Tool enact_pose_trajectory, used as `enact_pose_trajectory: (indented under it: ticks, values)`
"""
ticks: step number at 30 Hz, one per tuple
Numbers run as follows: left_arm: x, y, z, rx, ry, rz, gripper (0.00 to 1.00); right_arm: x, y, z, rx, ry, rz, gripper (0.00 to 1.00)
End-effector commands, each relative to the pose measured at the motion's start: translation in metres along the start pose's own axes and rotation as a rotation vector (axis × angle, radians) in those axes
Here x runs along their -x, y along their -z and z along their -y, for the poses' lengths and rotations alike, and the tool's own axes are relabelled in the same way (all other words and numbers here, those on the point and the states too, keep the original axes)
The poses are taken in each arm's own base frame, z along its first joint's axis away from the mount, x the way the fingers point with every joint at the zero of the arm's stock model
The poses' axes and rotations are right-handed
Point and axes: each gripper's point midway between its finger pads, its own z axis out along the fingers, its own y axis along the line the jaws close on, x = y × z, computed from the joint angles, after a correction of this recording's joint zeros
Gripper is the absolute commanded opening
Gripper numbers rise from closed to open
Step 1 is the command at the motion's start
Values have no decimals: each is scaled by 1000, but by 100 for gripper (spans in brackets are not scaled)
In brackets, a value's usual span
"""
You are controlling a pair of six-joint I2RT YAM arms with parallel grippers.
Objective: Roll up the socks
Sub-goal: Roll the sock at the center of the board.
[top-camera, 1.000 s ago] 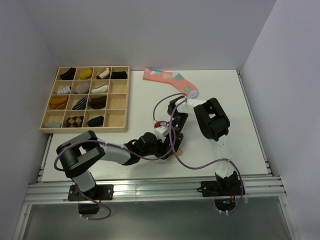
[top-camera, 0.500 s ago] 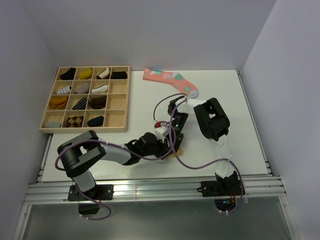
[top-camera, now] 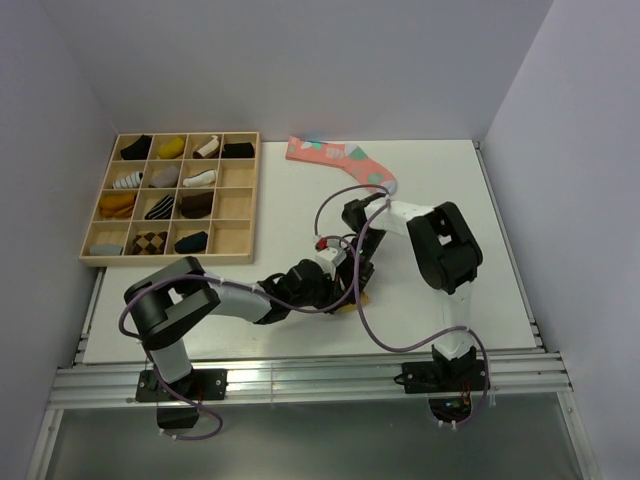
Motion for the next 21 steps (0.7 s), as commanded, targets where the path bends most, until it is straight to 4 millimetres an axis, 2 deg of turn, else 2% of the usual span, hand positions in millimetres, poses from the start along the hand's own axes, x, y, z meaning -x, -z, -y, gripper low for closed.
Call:
enact_pose_trajectory:
  ticks: [1, 6, 13, 16, 18, 21]
  values:
    - [-53, 4, -40, 161, 21, -177, 0, 27, 23, 41, -202, 90, 152, 38]
    - [-58, 4, -50, 212, 33, -199, 0, 25, 43, 41, -237, 39, 219, 41]
    - [-59, 3, -51, 223, 50, -209, 0, 15, 58, 42, -268, 6, 275, 44]
    - [-58, 4, -51, 235, 61, -221, 0, 10, 72, 45, -273, 1, 322, 45]
    - [-64, 7, -56, 269, 82, -261, 0, 6, 86, 48, -287, -5, 365, 45]
    - [-59, 5, -56, 290, 122, -270, 0, -2, 100, 56, -314, -20, 403, 44]
